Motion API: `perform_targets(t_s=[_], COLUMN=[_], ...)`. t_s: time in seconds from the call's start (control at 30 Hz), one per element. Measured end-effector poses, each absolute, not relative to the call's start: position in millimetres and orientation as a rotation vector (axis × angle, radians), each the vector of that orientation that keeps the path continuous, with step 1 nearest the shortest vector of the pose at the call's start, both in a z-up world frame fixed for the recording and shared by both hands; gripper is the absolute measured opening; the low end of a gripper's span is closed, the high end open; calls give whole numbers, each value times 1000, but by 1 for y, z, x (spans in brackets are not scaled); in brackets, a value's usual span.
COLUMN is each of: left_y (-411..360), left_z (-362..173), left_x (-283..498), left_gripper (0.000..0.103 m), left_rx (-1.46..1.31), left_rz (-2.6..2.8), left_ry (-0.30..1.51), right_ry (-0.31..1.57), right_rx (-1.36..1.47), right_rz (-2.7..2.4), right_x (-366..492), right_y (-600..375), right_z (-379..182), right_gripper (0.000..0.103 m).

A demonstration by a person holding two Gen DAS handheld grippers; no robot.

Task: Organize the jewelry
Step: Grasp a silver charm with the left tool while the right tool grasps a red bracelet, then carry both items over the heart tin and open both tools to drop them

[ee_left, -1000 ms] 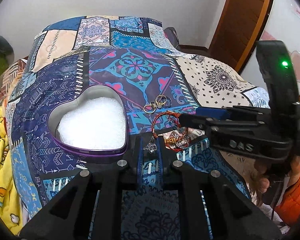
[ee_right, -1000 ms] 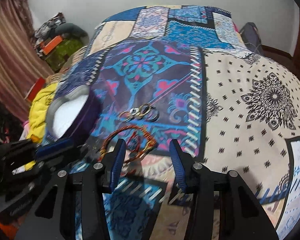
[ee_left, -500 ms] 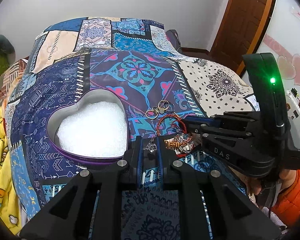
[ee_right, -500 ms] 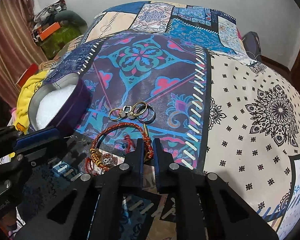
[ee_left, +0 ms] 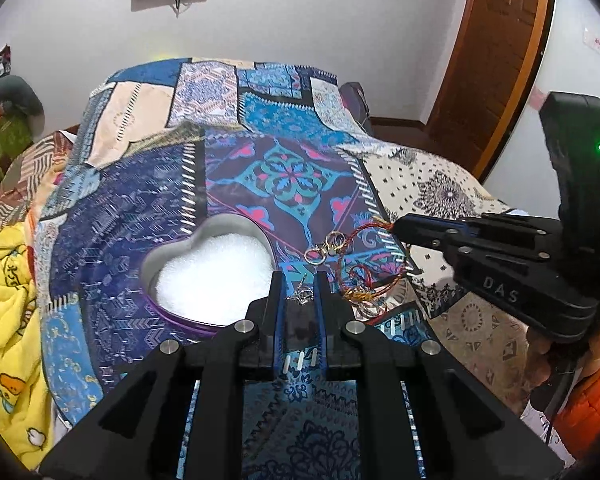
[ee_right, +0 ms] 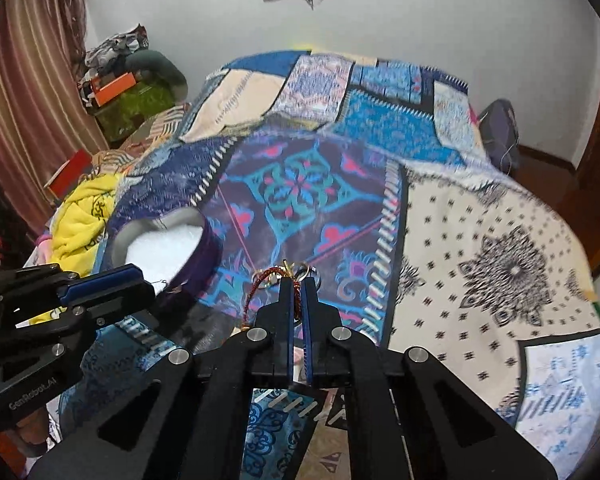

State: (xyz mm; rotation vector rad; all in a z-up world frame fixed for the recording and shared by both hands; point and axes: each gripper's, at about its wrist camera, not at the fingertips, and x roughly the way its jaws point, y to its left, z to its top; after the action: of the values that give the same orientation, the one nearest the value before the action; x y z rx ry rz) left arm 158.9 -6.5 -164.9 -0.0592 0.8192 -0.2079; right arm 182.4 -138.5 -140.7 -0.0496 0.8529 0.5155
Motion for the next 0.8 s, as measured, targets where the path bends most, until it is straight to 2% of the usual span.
perform_targets(t_s=[0.47, 0.8], left_y=[21, 52], left_z=[-134, -118], left_x=[144, 142], left_gripper=[12, 12], left_rx=[-72, -59], left_rz=[-137, -83], left_ry=[734, 683], right_ry=[732, 685], right_rx=[-46, -58], right_rz=[551, 632], right_x=[166, 165], right_y=[-128, -90], right_z=[-95, -83], right_gripper=[3, 3])
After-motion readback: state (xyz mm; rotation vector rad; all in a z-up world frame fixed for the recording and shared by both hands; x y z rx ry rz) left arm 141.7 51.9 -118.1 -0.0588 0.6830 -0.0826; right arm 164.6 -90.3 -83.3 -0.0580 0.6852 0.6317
